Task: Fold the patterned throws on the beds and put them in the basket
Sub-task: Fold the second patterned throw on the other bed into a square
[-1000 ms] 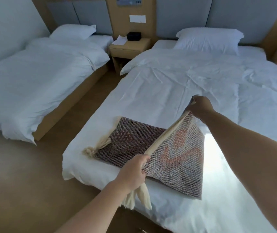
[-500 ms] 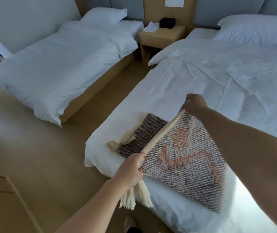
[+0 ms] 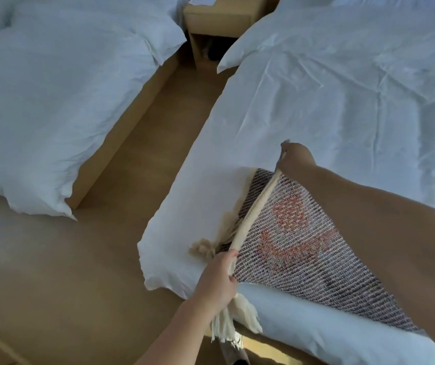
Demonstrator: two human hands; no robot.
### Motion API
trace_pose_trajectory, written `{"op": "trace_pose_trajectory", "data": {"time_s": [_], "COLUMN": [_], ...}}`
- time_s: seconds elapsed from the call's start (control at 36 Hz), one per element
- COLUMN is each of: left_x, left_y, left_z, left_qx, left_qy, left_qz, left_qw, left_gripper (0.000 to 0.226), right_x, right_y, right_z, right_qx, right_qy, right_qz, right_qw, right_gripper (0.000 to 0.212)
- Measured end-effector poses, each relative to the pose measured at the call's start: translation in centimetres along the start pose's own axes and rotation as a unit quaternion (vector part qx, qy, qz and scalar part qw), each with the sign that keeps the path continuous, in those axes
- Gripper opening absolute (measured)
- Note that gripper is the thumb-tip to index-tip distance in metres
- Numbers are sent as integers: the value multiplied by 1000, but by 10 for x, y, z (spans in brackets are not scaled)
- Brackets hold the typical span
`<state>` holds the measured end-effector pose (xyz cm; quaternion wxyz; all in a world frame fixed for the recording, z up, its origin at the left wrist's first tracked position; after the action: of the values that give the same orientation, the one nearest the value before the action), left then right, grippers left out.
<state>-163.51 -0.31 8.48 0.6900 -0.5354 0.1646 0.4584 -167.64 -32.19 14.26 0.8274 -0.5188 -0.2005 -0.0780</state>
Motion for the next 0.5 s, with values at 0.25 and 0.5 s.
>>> {"op": "trace_pose_trajectory", "data": {"time_s": [0.25, 0.5], "left_x": [73, 113], "left_y": [3, 24], "left_z": [-41, -71], "left_qx": [35, 58], "left_qy": [-13, -2], "left_qz": [12, -3], "left_qw": [999, 998], "left_gripper": [62, 62], "right_x": [10, 14], "right_y": [83, 135], "right_z": [-48, -75], "right_qx": [-2, -3], "right_qy": [28, 31], "right_qz": [33, 79], "right_qw": [999, 996], "right_gripper": [61, 44]}}
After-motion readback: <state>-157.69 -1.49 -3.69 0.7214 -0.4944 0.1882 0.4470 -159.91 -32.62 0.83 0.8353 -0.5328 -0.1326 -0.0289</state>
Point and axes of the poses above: each hand's wrist, its own z-axis away from the middle knuckle, its own y-axis out of the palm, x = y × z, the point moved 8 cm from there along -z, towards the middle knuckle, and after that the axes turned 13 degrees about y, right-handed, at the moved point
